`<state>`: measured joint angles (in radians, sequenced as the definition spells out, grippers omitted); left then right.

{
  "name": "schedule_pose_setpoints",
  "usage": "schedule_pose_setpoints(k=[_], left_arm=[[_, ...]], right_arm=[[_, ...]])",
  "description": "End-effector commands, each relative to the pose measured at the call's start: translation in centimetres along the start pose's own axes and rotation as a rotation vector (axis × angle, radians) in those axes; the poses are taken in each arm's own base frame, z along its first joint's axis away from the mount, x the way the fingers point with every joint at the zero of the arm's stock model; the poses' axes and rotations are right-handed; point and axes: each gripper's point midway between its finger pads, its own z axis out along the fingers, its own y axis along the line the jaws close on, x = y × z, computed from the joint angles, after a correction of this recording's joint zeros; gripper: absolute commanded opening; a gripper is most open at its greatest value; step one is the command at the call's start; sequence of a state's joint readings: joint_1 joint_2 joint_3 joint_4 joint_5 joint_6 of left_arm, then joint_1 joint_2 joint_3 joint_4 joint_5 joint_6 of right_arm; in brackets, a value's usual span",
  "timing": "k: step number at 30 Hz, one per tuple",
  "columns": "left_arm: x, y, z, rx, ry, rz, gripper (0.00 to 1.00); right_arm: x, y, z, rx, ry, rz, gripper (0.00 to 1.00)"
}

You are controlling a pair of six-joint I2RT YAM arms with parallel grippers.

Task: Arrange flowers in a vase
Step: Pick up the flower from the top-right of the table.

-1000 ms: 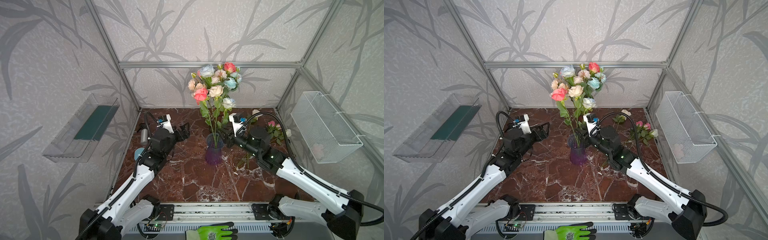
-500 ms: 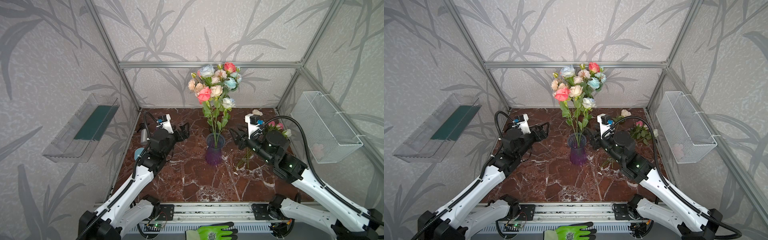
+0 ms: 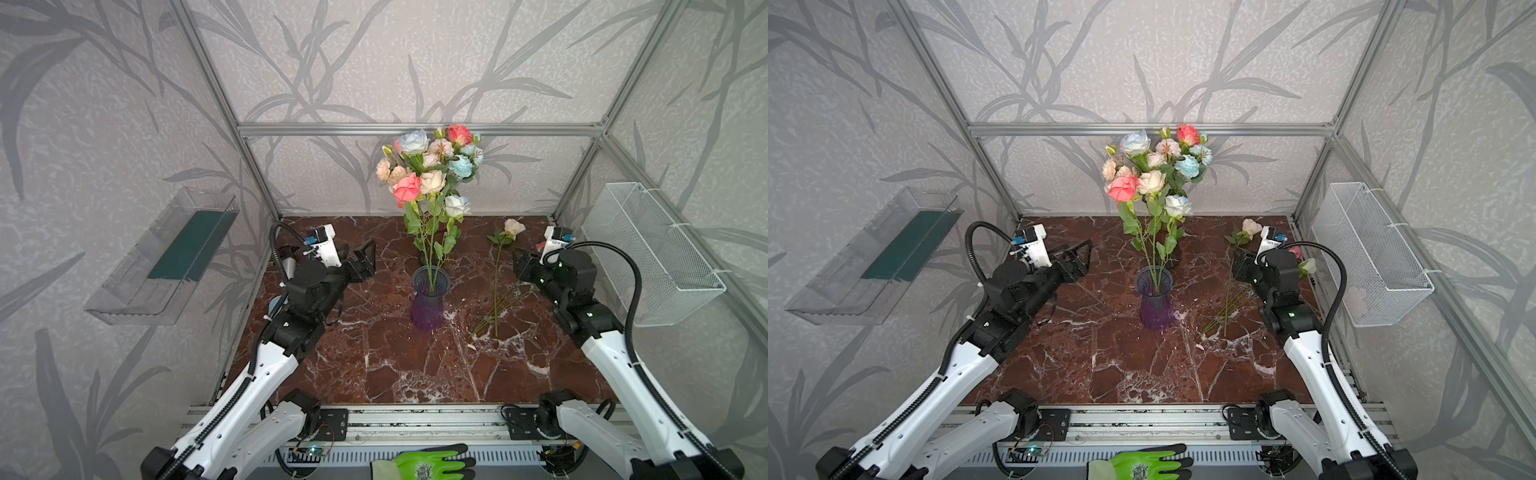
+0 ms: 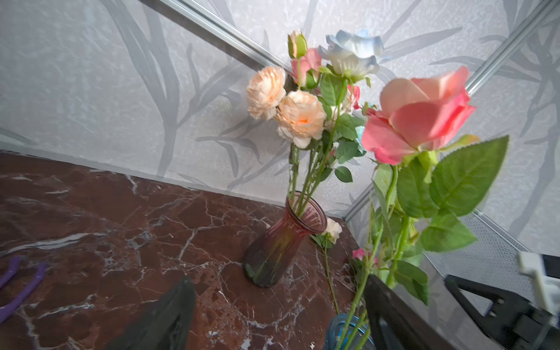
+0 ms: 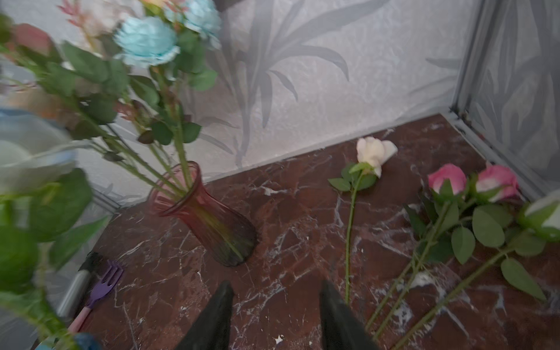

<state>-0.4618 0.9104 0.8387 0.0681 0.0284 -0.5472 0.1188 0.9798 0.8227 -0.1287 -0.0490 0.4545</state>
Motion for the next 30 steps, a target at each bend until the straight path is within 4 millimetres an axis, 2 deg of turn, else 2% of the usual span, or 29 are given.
schedule_pose_setpoints(k=[1,5,10,16,19,24,30], left_arm=[[1.9,-2.4,0.8,0.075,0.111,-0.017,0.87],[3.6,-4.3,0.8,0.120,0.173,-0.011,0.84],[4.1,-7.2,-0.6,0.195,0.217,0.028,0.84],[4.7,-9.1,-1.1,0.281,0.250,0.021,0.84],[5.0,-10.2,-1.4,0.339,0.260,0.020,0.84],[5.1,-10.9,-1.6,0.373,0.266,0.027,0.84],[5.1,-10.6,-1.6,0.358,0.255,0.046,0.85]], right_arm=[[0.7,-0.5,1.1,-0.023,0.048,0.079,0.47],[2.3,-3.5,3.7,0.092,0.136,0.067,0.49],[5.9,-6.2,8.6,0.176,0.315,0.018,0.50],[9.4,-9.1,14.6,0.275,0.554,-0.046,0.50],[10.2,-10.1,17.2,0.308,0.658,-0.081,0.50],[9.8,-11.2,21.0,0.363,0.725,-0.114,0.48],[9.8,-12.5,23.5,0.413,0.742,-0.137,0.44]])
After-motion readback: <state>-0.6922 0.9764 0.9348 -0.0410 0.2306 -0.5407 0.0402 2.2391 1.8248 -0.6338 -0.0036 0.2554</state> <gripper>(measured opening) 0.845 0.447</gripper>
